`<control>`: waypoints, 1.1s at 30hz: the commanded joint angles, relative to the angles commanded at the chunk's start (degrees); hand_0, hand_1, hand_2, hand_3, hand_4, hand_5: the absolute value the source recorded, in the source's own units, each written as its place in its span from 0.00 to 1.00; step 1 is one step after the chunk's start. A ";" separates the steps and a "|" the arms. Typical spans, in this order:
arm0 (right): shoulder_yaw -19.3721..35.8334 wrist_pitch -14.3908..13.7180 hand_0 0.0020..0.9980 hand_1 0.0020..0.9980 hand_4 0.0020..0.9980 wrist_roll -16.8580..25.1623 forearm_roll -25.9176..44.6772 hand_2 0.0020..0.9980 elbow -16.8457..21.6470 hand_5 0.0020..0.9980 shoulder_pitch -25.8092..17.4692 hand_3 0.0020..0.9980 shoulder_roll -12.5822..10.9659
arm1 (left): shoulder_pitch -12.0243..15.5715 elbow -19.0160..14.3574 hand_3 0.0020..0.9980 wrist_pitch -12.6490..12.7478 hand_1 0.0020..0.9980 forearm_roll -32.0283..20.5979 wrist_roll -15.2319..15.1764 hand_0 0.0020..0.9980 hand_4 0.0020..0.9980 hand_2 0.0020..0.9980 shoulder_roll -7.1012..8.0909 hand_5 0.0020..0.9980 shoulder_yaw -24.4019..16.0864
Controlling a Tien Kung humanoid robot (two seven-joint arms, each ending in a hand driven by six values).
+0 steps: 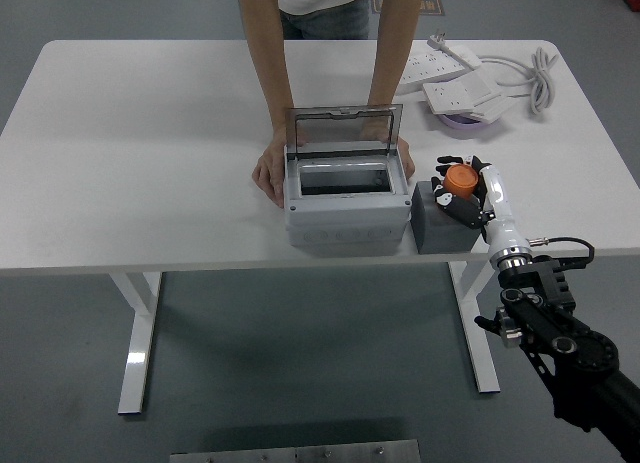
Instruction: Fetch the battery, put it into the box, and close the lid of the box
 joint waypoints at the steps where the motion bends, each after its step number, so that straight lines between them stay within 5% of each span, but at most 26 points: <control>1: -0.03 -0.02 0.50 0.56 0.60 -0.02 0.01 0.52 0.02 0.01 0.00 0.50 -0.01 | -0.02 0.00 0.82 0.02 0.88 0.01 -0.02 0.81 0.81 0.82 0.00 0.50 -0.01; 3: -0.09 -0.04 0.46 0.49 0.57 -0.01 0.08 0.48 0.04 0.04 0.01 0.46 -0.01 | -0.03 0.00 0.82 0.04 0.88 0.03 -0.04 0.80 0.81 0.82 0.01 0.50 -0.04; 8: -0.18 -0.16 0.46 0.49 0.57 0.06 0.37 0.48 0.06 0.04 0.02 0.46 -0.02 | -0.05 0.01 0.82 0.07 0.88 0.06 -0.09 0.80 0.81 0.82 0.00 0.50 -0.09; 9: -0.21 -0.17 0.45 0.42 0.52 0.06 0.43 0.42 0.06 0.10 0.02 0.38 -0.02 | -0.06 0.02 0.82 0.07 0.88 0.08 -0.09 0.80 0.81 0.82 0.00 0.50 -0.10; 14: -0.27 -0.13 0.45 0.42 0.52 0.05 0.71 0.42 -0.01 0.10 0.05 0.38 0.01 | -0.08 0.01 0.82 0.09 0.88 0.15 -0.10 0.80 0.81 0.82 0.02 0.50 -0.14; 15: -0.27 -0.12 0.34 0.41 0.51 0.05 0.77 0.42 -0.03 0.07 0.05 0.41 0.01 | -0.08 0.01 0.82 0.10 0.88 0.20 -0.09 0.80 0.81 0.82 0.02 0.50 -0.16; 21: -0.31 -0.07 0.29 0.41 0.53 0.04 1.07 0.47 -0.15 0.06 0.12 0.44 0.03 | -0.12 0.01 0.82 0.18 0.88 0.52 -0.13 0.81 0.81 0.82 0.05 0.51 -0.26; 33: -0.42 -0.22 0.29 0.42 0.51 0.24 1.70 0.50 -0.38 0.05 0.51 0.45 0.08 | -0.19 0.05 0.82 0.38 0.88 1.42 -0.24 0.81 0.82 0.82 0.01 0.52 -0.55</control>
